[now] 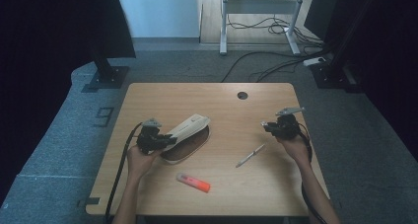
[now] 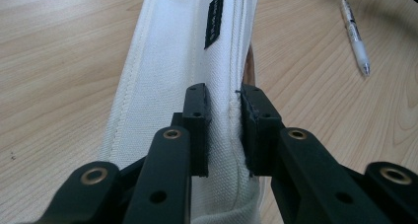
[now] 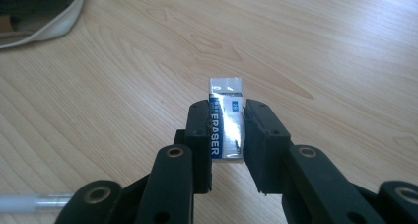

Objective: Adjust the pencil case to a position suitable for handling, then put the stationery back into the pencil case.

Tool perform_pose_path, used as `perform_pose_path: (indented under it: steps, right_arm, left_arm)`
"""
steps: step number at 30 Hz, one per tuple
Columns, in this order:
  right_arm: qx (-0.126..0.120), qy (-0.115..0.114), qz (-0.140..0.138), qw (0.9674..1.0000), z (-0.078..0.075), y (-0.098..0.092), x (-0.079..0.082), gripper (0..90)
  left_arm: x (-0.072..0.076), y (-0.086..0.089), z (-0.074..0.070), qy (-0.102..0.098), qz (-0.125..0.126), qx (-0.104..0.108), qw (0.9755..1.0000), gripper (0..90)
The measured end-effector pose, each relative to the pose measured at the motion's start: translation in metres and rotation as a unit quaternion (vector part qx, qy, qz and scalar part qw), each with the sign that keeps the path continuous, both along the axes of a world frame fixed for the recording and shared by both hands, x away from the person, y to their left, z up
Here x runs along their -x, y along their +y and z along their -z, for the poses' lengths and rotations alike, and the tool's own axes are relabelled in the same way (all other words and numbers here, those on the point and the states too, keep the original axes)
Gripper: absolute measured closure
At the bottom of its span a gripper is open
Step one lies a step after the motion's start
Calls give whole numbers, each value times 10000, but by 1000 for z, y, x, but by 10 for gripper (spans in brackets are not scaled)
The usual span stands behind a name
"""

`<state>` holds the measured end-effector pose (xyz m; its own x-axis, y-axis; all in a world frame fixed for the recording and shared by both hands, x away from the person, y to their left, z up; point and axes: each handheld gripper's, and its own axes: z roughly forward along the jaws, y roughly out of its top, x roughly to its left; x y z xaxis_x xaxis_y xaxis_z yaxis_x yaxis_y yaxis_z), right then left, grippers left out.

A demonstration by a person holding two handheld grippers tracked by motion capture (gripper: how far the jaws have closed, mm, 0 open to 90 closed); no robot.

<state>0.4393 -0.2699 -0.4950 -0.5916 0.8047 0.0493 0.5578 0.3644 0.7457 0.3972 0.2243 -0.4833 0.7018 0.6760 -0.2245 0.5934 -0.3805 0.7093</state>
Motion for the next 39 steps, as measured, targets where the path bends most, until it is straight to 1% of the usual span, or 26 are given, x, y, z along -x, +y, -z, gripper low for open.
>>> perform_pose_path:
  steps: [6, 14, 18, 25, 39]
  right_arm:
    - [-36, -7, -118, 9999, 0, 12, 0, 713]
    - [-115, 44, -295, 9995, 1, 30, -2, 713]
    - [-96, 23, -387, 9992, 0, 40, -3, 713]
    - [-110, 18, -551, 9984, -2, 58, -4, 713]
    - [-133, 46, -861, 9962, 0, 94, -7, 713]
  left_arm:
    - [0, 1, 0, 2, 23, 21, 10000, 750]
    - [0, 0, 0, -6, 18, -2, 10000, 749]
    - [0, 0, 0, -10, 17, -1, 10000, 749]
    - [0, 0, 0, -13, 24, -18, 10000, 750]
    - [1, -1, -1, -31, 15, -33, 10000, 749]
